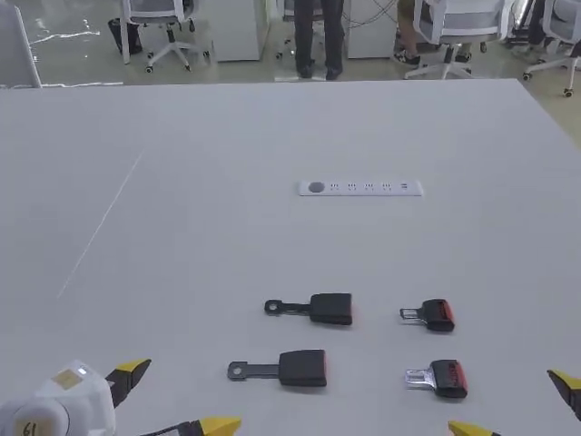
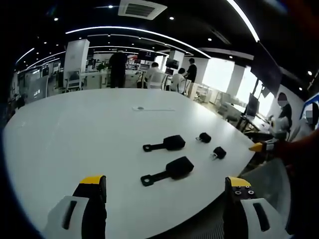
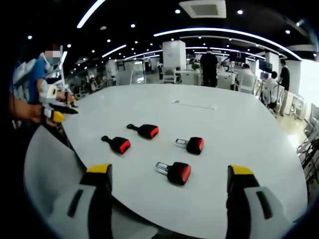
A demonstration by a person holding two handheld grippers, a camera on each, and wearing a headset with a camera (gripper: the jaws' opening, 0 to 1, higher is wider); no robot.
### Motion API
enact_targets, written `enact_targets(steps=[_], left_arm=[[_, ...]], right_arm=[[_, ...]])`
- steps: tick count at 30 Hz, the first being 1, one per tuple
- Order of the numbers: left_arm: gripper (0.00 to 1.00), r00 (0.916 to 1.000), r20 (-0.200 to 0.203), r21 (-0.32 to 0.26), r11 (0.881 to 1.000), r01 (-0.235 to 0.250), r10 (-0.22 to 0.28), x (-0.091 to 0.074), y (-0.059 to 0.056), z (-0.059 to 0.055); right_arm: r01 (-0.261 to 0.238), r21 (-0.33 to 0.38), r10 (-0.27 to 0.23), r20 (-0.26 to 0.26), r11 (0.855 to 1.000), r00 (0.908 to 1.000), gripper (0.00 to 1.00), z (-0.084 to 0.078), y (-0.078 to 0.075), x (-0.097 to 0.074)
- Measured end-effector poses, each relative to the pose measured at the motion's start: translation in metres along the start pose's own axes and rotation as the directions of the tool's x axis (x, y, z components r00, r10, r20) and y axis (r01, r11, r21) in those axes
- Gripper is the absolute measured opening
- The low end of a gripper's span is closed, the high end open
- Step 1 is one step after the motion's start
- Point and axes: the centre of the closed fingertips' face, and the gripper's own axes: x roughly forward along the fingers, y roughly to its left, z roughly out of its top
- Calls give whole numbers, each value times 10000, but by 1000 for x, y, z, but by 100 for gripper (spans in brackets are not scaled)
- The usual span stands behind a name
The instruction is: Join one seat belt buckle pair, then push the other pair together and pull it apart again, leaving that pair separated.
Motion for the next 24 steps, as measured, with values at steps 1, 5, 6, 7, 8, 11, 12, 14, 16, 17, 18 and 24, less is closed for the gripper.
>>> enact_targets(steps=[1, 5, 6, 7, 8, 11, 12, 14, 16, 17, 18, 24], left_arm=[[100, 10000, 5, 8, 10000, 14, -14, 0, 0, 0], [100, 10000, -27, 15, 10000, 18, -18, 1, 3, 0], [100, 10000, -35, 22, 10000, 24, -24, 1, 3, 0], [100, 10000, -31, 26, 10000, 30, -30, 1, 3, 0], [100, 10000, -26, 21, 10000, 28, -28, 1, 4, 0], [100, 10000, -43, 30, 10000, 11, -11, 1, 5, 1], [100, 10000, -36, 26, 10000, 23, -23, 2, 5, 1], [100, 10000, -50, 50, 10000, 35, -35, 3, 5, 2], [100, 10000, -51, 45, 10000, 74, -73, 4, 4, 2], [100, 9999, -59, 56, 10000, 81, -81, 5, 4, 2], [100, 9999, -71, 59, 9999, 85, -85, 5, 4, 2], [100, 9999, -98, 53, 9999, 114, -114, 8, 4, 2]], right_arm=[[-3, -14, 3, -8, 10000, 10000, 99, 0, 0, 0], [-15, -8, 15, -12, 10000, 10000, 99, 0, 1, 1], [-17, -34, 17, -34, 10000, 10000, 99, 0, 1, 1], [-22, -31, 22, -37, 10000, 10000, 99, 0, 0, 2], [-27, -2, 27, -34, 10000, 10000, 99, 0, 0, 2], [-15, 0, 15, -65, 10000, 10000, 99, 0, 0, 3], [-10, 2, 10, -77, 10000, 10000, 99, 0, -1, 3], [-15, 4, 15, -56, 10000, 10000, 99, 0, -1, 3], [-19, -10, 18, -87, 10000, 10000, 99, 0, -1, 4], [-43, -17, 43, -103, 10000, 9999, 99, 0, -1, 4], [-45, -11, 45, -118, 10000, 9999, 99, -1, 0, 4], [-96, -22, 96, -196, 10000, 9998, 99, -2, 0, 5]])
